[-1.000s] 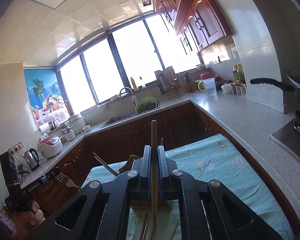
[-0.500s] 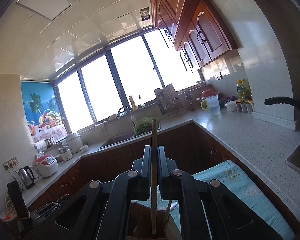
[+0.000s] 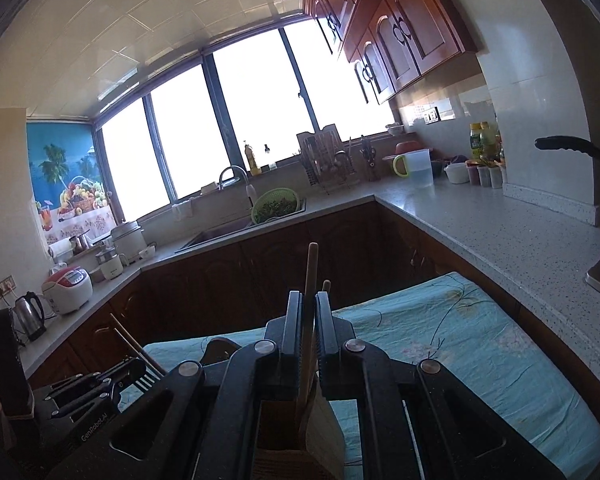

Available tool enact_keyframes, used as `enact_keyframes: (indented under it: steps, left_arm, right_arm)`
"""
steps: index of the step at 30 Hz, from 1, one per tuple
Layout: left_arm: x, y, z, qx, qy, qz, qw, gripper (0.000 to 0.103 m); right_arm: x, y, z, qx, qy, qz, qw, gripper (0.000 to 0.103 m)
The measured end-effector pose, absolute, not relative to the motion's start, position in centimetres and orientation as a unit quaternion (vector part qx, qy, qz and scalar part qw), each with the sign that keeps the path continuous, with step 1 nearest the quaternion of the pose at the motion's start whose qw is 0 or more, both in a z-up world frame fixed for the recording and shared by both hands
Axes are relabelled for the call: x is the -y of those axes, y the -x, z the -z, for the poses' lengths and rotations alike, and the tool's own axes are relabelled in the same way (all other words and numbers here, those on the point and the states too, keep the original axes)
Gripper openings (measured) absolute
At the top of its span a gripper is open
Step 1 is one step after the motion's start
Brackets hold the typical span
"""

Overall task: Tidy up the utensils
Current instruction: 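Carry the held utensils to the wooden holder and lower them in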

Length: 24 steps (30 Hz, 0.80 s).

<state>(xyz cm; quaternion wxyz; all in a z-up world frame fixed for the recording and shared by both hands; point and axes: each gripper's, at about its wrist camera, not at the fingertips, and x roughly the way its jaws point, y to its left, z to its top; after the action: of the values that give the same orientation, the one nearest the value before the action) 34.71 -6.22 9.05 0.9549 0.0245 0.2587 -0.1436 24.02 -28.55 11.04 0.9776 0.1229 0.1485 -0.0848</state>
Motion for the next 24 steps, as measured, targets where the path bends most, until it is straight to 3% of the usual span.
enact_keyframes:
  steps: [6,19,24]
  left_arm:
    - [6.9,-35.5,-9.0,-0.282,-0.061,0.147,0.946,0.002]
    - [5.6,-36.6,-9.6,-0.299,-0.034,0.153,0.941,0.002]
    - [5.1,-36.1,-9.5,-0.305,-0.015,0.158,0.939,0.004]
  right_arm:
    - [28.8,-24.3,-10.2,-0.167,-0.128,0.083,0.974,0.007]
    - [29.1,-24.5,-10.3,-0.175,-0.136,0.079,0.972,0.007]
    - [29.6,-24.2,-10.5,-0.175,-0.159,0.066,0.969,0.014]
